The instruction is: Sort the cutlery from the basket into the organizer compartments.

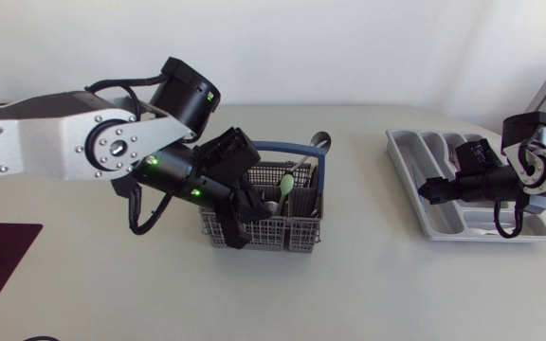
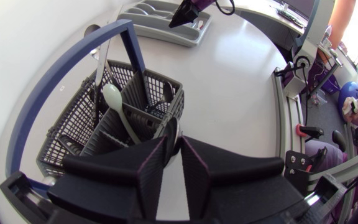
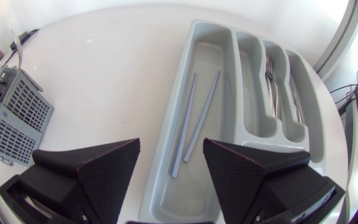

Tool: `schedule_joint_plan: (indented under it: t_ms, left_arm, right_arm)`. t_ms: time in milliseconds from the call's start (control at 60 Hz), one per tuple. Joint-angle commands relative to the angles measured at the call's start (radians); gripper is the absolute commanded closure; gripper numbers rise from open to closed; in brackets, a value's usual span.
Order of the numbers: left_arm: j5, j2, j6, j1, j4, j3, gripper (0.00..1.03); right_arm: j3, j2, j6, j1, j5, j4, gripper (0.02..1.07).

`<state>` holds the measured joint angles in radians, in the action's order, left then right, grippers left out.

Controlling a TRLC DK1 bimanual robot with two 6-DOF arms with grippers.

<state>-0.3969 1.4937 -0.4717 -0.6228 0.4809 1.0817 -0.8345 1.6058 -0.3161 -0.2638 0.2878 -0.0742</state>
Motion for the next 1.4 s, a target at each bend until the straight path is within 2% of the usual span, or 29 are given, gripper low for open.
schedule_joint_plan:
  t_ms: [0, 300, 483, 750, 817, 1033, 1183, 1383]
  left_arm:
    - [-0.014, 0.027, 0.01, 0.011, 0.025, 0.043, 0.97]
    - [-0.045, 0.027, 0.061, 0.06, 0.09, 0.109, 1.0]
    - [-0.169, 0.023, 0.114, 0.118, 0.133, 0.185, 1.0]
    - [-0.329, 0.02, 0.173, 0.207, 0.272, 0.356, 1.0]
    - [-0.353, 0.013, 0.186, 0.219, 0.306, 0.386, 1.0]
    - [-0.404, -0.029, 0.205, 0.236, 0.409, 0.471, 1.0]
    - [-0.43, -0.058, 0.219, 0.232, 0.435, 0.486, 1.0]
    - [-0.476, -0.076, 0.229, 0.19, 0.467, 0.492, 1.0]
  right_arm:
    - [0.031, -0.03, -0.014, 0.006, 0.004, 0.004, 0.33]
    - [0.049, -0.093, -0.008, 0.043, -0.003, -0.019, 0.33]
    - [0.055, -0.138, -0.005, 0.063, -0.004, -0.045, 0.33]
    - [0.057, -0.264, -0.011, 0.126, 0.004, -0.11, 0.3]
    - [0.057, -0.32, -0.012, 0.143, 0.054, -0.141, 0.3]
    - [0.069, -0.504, -0.017, 0.255, 0.131, -0.219, 0.3]
    - [0.066, -0.626, -0.02, 0.351, 0.208, -0.288, 0.3]
    - [0.072, -0.707, -0.015, 0.531, 0.218, -0.334, 0.3]
